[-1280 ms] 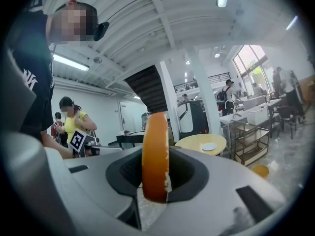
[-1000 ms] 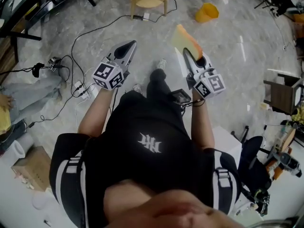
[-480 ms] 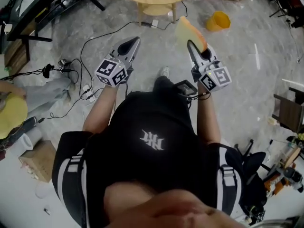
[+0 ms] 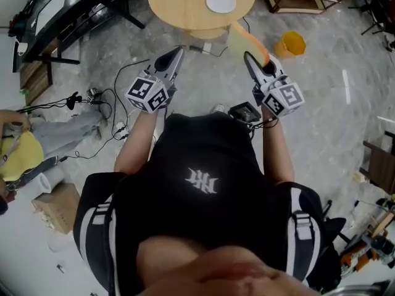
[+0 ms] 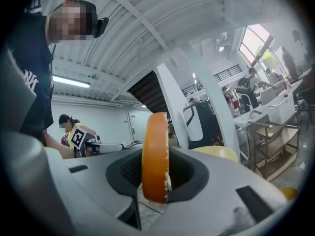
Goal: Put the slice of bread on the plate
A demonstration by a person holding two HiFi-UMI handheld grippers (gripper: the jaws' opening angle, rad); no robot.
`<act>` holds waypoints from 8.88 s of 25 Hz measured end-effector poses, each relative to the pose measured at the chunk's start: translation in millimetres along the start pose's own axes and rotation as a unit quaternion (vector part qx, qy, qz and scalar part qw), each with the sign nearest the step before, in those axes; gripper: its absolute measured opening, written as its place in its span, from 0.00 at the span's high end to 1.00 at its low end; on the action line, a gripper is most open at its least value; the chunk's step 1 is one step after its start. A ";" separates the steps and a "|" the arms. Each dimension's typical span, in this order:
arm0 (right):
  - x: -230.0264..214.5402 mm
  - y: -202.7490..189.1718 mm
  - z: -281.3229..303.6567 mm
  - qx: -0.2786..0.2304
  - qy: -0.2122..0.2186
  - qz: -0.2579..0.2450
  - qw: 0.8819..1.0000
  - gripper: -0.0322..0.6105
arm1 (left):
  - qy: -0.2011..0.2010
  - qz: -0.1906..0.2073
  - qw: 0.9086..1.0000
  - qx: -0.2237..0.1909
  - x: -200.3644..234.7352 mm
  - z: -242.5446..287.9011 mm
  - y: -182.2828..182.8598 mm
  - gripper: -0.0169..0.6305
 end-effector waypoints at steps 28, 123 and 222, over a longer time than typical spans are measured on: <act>-130.2 57.0 162.7 0.066 -0.078 0.013 0.995 0.80 | -0.053 -0.054 0.997 0.016 157.3 162.2 -44.9 0.95; -334.0 -37.0 324.3 0.388 -0.072 0.042 0.918 0.56 | -0.065 -0.003 0.996 0.056 196.3 320.2 -159.6 0.95; -69.7 77.4 80.3 0.053 0.061 -0.021 0.996 0.95 | -0.076 0.061 0.995 0.004 45.8 119.6 45.4 0.95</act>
Point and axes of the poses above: the fingertips, and each gripper's own axes: z forward along the fingers, x to its left, y out of its top, the point moved 10 cm from there along -z, backward along the fingers, and after that the axes turned 14 degrees about z, right-handed, at the moved point
